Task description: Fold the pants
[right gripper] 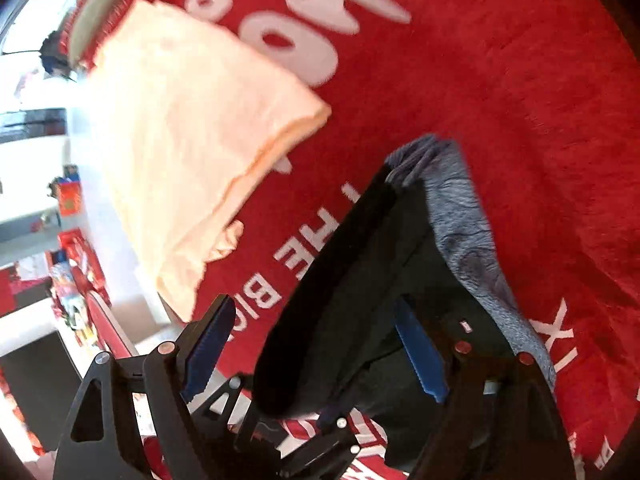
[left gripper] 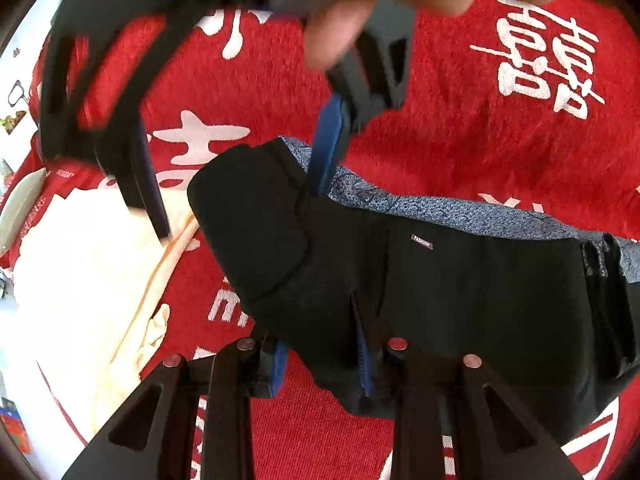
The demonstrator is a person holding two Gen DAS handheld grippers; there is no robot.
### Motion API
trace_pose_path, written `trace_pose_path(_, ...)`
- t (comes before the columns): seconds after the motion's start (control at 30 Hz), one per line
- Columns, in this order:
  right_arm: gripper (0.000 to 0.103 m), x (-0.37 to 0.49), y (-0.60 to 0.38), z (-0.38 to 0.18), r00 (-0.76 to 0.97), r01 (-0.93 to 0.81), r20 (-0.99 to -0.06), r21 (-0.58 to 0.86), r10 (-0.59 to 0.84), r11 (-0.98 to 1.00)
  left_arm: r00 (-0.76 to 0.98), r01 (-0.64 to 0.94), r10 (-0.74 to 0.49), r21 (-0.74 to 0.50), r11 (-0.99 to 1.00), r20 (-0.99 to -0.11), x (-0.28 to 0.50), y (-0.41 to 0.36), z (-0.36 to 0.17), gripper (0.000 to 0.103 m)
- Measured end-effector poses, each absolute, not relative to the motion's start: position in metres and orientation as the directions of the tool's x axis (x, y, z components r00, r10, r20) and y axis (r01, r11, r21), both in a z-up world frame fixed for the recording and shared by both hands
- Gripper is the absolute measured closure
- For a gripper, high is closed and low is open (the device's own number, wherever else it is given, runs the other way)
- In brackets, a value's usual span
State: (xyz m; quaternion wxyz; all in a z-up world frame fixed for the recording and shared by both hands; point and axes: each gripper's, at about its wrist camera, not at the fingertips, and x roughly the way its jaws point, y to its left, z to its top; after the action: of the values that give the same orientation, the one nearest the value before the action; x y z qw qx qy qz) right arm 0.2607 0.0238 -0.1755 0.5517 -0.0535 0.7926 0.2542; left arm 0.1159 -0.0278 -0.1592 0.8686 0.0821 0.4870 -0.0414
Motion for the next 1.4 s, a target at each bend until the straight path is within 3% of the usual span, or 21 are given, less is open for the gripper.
trace_pose_path(0.07,0.029,0.258,0.024,-0.187,-0.409,-0.372,-0.900,0.317,0.153,0.873,0.526,0.153,0.008,0.104,0.983,-0.851,0.116,-0.028,-0.160,0.073)
trace_pose_path(0.13,0.083,0.256,0.017,-0.188,-0.397,-0.371,-0.908,0.295,0.137,0.881,0.517,0.160,0.001,0.098,0.982,-0.856,0.115,-0.029,-0.161,0.073)
trace_pose_path(0.2,0.086,0.255,0.003,-0.179,-0.354,-0.353,-0.917,0.312,0.183,0.882,0.542,0.178,-0.006,0.108,0.978,-0.841,0.111,-0.032,-0.157,0.073)
trace_pose_path(0.5,0.087,0.212,-0.111,-0.110,-0.131,-0.179,-0.845,0.535,0.519,0.826,0.608,0.279,-0.129,0.059,0.958,-0.783,0.091,-0.067,-0.106,0.073)
trace_pose_path(0.7,0.087,0.174,-0.201,-0.067,0.057,-0.093,-0.763,0.639,0.644,0.764,0.604,0.394,-0.258,0.001,0.919,-0.754,0.075,-0.112,-0.066,0.073)
trace_pose_path(1.03,0.087,0.085,-0.353,-0.032,0.307,0.045,-0.699,0.688,0.646,0.724,0.461,0.604,-0.447,-0.098,0.791,-0.766,0.029,-0.222,-0.040,0.073)
trace_pose_path(1.4,0.087,-0.009,-0.475,-0.094,0.415,0.268,-0.697,0.707,0.584,0.654,0.332,0.761,-0.424,-0.026,0.648,-0.842,-0.039,-0.337,-0.092,0.073)
